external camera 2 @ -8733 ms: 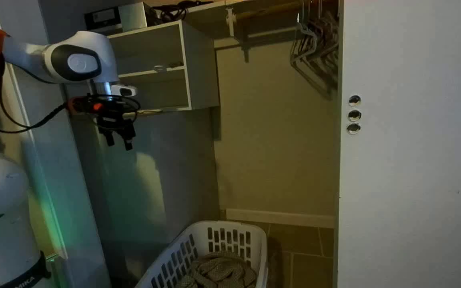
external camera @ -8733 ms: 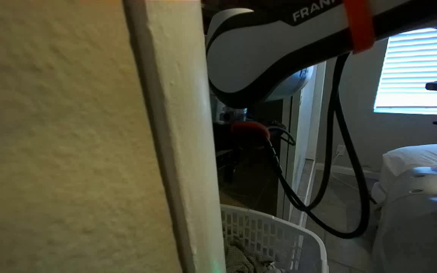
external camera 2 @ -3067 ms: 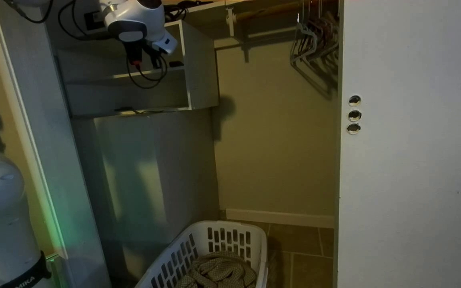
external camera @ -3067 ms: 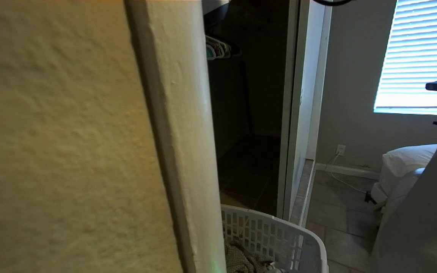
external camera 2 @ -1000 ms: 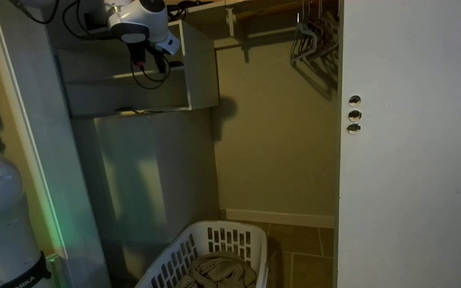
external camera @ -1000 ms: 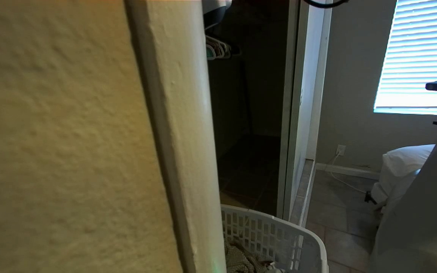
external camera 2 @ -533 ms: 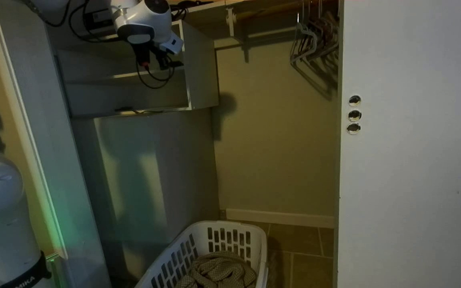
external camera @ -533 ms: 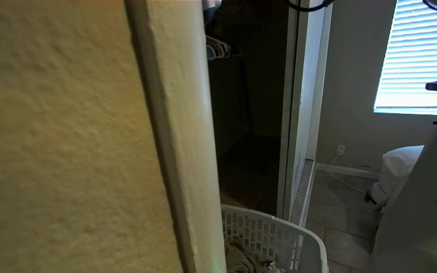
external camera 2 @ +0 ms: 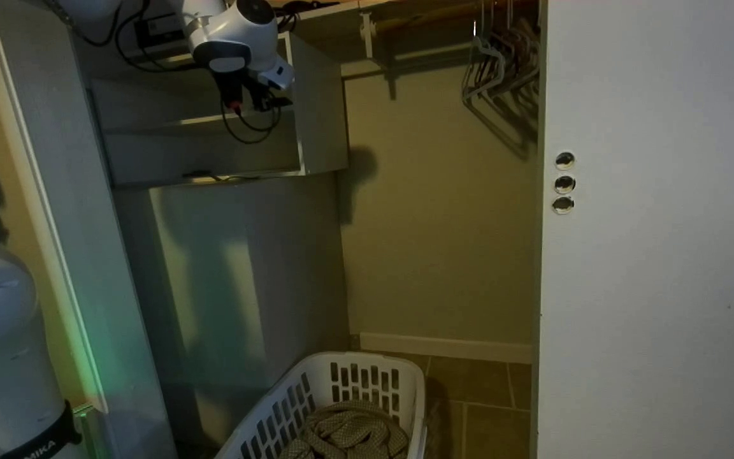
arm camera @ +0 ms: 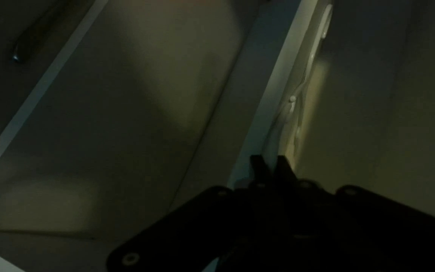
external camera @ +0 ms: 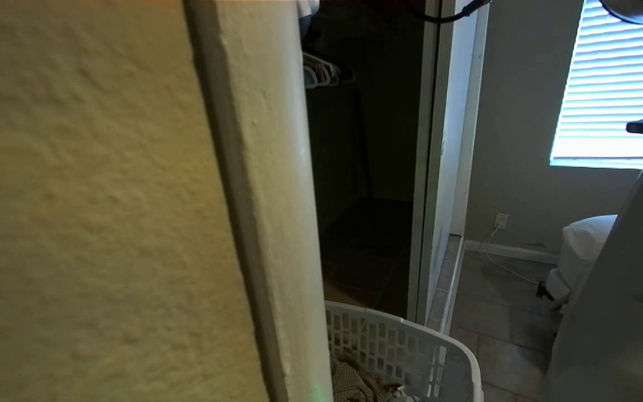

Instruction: Move the white hanger to the bottom shelf

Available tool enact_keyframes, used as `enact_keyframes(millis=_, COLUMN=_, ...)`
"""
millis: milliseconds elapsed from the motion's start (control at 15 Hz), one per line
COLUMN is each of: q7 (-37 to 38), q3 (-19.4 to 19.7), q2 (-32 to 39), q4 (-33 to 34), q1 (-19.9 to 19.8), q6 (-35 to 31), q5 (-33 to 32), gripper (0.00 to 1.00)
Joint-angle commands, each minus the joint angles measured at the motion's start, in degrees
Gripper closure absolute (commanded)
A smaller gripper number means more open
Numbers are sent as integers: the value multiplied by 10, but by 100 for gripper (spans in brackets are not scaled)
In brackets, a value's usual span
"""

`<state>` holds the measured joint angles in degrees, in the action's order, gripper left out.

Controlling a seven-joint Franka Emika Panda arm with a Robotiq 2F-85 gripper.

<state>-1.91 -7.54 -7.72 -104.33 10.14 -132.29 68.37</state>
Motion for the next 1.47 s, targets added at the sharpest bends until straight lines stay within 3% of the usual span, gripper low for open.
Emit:
enact_keyframes(millis=0, q7=6, q3=-4, q2=0, q4=6, q1=-5, q6=18, q5=-2, gripper=98)
enact_keyframes(millis=533, q7=-24, q3=19, q2=-55, q4=-49, q1=-12, q6=56, q5=88, gripper=98)
enact_keyframes(millis=933, q7=-52, q3=52, q2=-118, q4=-131, q1=-35, q6=176, q5=76, gripper=98)
enact_keyframes(millis=1400, q7=-123, q3=85, q2=-163, q4=-196, q1=-67, q6=264, q5=69, gripper=98)
